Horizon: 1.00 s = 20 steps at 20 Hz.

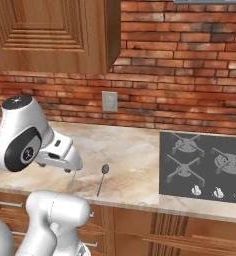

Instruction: Organize the utensils by type. Pick up the wooden spoons from the counter and place them in the open cabinet. Then pick up the metallic utensils from the counter and place them in the open drawer.

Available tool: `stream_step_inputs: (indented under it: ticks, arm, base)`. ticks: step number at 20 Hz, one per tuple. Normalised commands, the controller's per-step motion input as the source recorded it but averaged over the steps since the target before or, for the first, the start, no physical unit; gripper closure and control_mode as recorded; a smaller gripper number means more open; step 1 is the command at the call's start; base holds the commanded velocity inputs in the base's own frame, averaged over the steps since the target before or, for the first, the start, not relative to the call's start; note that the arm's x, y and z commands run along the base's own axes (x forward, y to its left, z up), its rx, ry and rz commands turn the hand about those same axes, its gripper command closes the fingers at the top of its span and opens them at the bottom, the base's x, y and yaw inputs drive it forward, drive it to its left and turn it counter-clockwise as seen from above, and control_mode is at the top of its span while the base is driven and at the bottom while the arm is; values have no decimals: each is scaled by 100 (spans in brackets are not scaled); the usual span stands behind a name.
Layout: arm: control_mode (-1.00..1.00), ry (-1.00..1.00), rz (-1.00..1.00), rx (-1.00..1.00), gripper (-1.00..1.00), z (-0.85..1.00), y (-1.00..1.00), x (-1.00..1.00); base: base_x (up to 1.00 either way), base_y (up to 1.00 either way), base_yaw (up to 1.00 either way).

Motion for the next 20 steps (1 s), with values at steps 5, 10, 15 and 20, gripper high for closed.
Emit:
stream_step_inputs:
  ticks: [5, 10, 15, 20]
  arm:
    - [-100, 17, 0, 0, -100, -18, -27, 43]
    - [-100, 13, 6, 0, -100, -46, -14, 68]
    - [-100, 8, 9, 0, -100, -54, -5, 76]
    - [-100, 4, 12, 0, -100, -58, -11, 69]
  base:
    - [0, 0, 0]
    - [0, 0, 0]
    - [0, 0, 0]
    - [0, 0, 0]
